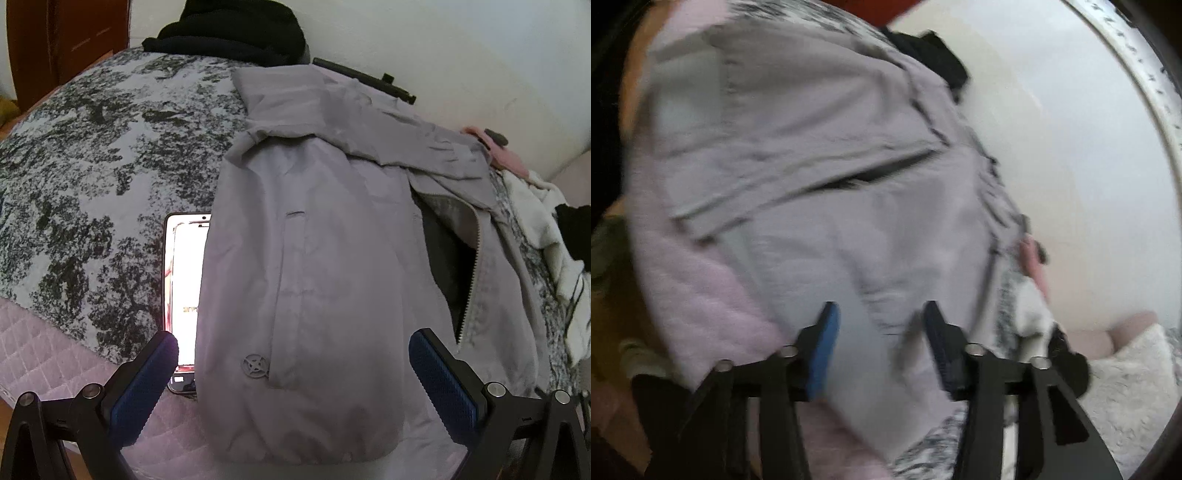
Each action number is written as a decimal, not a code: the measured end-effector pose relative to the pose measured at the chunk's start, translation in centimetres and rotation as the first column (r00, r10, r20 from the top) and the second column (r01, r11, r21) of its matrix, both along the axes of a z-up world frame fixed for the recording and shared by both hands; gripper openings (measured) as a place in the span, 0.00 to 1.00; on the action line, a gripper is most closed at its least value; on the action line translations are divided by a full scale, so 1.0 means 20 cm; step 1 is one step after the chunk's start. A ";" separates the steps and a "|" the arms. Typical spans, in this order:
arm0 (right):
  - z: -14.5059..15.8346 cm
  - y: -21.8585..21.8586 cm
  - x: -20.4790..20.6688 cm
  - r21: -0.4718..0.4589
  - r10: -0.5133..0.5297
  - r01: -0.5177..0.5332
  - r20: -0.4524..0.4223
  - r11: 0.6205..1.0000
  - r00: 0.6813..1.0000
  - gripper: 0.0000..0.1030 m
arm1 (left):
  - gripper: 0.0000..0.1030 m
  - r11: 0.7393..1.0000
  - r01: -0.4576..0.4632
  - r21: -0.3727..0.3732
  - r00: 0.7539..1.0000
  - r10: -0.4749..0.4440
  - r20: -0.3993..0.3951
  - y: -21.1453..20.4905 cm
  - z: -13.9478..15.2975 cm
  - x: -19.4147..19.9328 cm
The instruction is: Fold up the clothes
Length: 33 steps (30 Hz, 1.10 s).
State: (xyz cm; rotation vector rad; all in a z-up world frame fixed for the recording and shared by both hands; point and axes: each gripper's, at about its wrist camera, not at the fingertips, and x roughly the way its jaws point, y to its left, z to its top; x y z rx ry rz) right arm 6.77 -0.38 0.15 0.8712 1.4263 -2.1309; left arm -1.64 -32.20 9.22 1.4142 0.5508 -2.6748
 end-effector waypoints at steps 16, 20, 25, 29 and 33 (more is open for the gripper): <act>-0.02 0.03 0.11 0.269 0.131 -0.046 -0.306 0.962 0.943 0.80 | 1.00 1.000 0.003 -0.007 1.000 -0.003 0.006 0.02 -0.01 -0.01; 0.02 0.03 0.12 0.266 0.122 -0.032 -0.331 0.964 0.936 0.82 | 1.00 1.000 0.003 -0.008 1.000 -0.003 0.014 0.02 -0.01 -0.01; -0.11 0.01 0.18 0.367 0.189 -0.045 -0.366 0.929 0.911 0.82 | 1.00 1.000 0.004 -0.014 1.000 -0.004 0.006 0.03 0.00 -0.01; -0.27 0.01 0.20 0.504 0.286 0.022 -0.525 0.864 0.802 0.82 | 1.00 1.000 -0.006 -0.008 1.000 0.006 0.013 0.02 -0.02 -0.01; -0.21 -0.01 0.08 0.388 0.170 0.125 -0.641 0.913 0.749 0.82 | 1.00 1.000 -0.003 -0.004 1.000 0.004 0.018 0.02 -0.02 -0.01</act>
